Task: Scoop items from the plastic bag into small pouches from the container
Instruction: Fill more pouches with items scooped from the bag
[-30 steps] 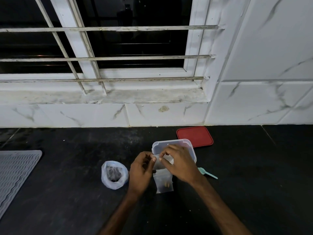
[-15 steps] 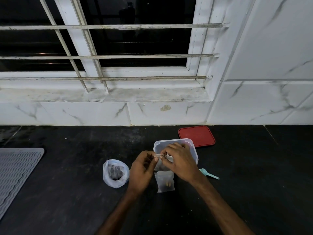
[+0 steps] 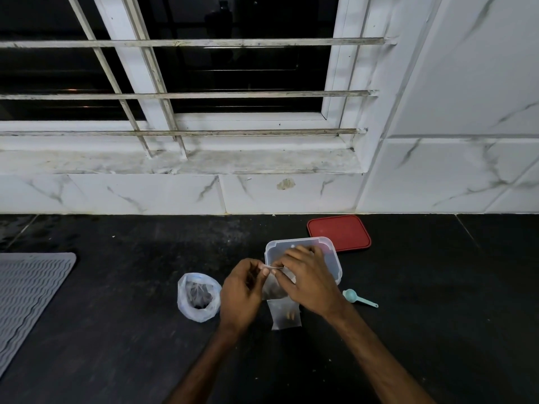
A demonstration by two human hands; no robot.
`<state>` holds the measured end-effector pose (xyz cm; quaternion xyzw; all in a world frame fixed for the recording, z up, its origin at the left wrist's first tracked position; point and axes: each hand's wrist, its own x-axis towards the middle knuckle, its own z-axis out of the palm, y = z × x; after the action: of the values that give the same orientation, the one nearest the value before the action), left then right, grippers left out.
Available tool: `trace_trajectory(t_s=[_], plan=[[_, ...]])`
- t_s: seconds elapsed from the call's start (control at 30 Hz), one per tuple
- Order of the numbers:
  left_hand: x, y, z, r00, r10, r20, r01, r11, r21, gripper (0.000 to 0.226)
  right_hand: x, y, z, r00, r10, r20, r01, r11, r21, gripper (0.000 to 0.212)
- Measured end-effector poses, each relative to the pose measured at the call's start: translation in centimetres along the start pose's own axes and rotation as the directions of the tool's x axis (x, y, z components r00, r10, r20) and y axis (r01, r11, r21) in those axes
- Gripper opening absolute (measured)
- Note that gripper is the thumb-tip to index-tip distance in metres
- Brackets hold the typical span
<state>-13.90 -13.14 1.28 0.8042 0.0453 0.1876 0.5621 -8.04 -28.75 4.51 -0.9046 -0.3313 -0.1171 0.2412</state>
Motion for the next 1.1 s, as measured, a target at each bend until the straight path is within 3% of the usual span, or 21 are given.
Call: trace_trajectory(t_s=[0.17,0.4,0.73,0.97,1.1], plan=[[0.0,0.2,0.1,0.997,0.074,-0.02,-0.072,0.991,0.114,0.01,0.4,-0.1,0.3,1.0,0.012,0.018,-0.012,1.0,-0.002,0.02],[-0.1,0.1,0.1,0.998,0.04,-0.039,-0.036,0.994,0.104,0.004,0.7,0.7,0.3,0.987,0.161,0.014,-0.161,0.968,0.192,0.002],[-0.4,0.6,0.0,0.998,0.067,0.005,-0.067,0.997,0.03,0.007,0.6,0.6,0.2,0.99,0.139,0.002,-0.139,0.99,-0.032,0.007],[0.0,0.2,-0.1,1.0,0.021,-0.02,-0.021,0.999,-0.039,0.009,0.2,1.9,0.8,0.973,0.229,0.013,-0.22,0.915,0.339,0.007],[-0.1,0.0,0.1,0.998,0.054,0.015,-0.055,0.998,0.015,0.003,-0.2,1.6,0.7,0.968,0.251,-0.007,-0.245,0.95,0.195,0.009]])
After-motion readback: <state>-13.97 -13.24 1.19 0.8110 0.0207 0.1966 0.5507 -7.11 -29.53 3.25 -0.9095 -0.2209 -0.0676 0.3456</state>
